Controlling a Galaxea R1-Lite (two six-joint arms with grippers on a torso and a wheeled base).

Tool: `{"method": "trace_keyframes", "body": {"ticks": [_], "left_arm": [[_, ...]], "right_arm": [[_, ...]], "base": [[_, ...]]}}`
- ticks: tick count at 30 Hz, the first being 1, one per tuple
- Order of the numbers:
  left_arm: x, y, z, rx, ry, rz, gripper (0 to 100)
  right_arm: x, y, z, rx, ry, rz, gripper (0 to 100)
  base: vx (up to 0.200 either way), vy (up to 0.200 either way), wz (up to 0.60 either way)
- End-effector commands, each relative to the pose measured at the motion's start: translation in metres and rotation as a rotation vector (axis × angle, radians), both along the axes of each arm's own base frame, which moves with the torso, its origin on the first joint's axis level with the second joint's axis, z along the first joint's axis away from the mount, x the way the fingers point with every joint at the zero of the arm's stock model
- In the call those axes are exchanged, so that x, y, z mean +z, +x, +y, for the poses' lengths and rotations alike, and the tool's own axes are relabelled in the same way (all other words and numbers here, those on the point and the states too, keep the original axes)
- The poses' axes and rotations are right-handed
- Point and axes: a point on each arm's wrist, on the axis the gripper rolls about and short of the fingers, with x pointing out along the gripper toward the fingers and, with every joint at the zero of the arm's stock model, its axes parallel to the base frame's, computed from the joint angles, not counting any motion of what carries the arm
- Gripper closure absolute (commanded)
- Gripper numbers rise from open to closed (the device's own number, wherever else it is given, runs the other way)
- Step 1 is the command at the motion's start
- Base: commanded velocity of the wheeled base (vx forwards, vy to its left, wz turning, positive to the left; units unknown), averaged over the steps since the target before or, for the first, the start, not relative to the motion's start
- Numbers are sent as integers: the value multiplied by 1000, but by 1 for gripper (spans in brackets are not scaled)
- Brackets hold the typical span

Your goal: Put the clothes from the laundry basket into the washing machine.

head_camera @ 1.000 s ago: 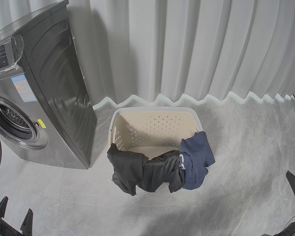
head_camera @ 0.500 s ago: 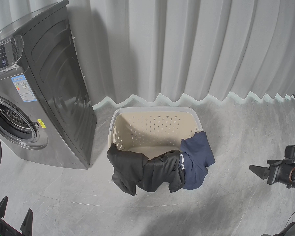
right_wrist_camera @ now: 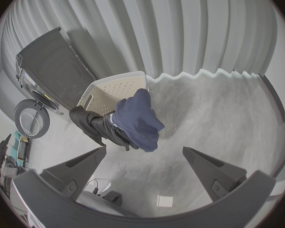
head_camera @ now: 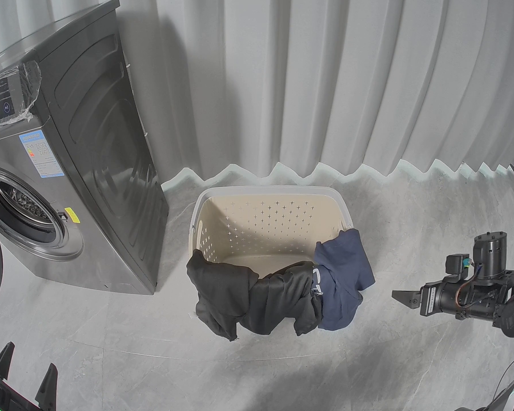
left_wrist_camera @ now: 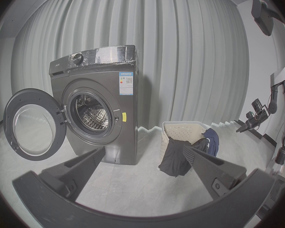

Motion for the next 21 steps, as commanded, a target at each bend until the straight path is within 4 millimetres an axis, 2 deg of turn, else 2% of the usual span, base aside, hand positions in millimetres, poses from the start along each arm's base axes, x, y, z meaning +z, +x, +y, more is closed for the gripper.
{"method": "trace_keyframes", "body": {"ticks": [1, 9, 21], "left_arm": [[-4, 0, 0, -1, 1, -4, 0], [-4, 0, 0, -1, 1, -4, 0], [-4, 0, 0, -1, 1, -4, 0]], "right_arm": [[-34, 24, 19, 49, -12, 42, 0], [-71, 55, 33, 38, -40, 14, 0], [-85, 74, 53, 78, -41, 8, 0]], "base": [[0, 0, 0], [0, 0, 0], [0, 0, 0]]}}
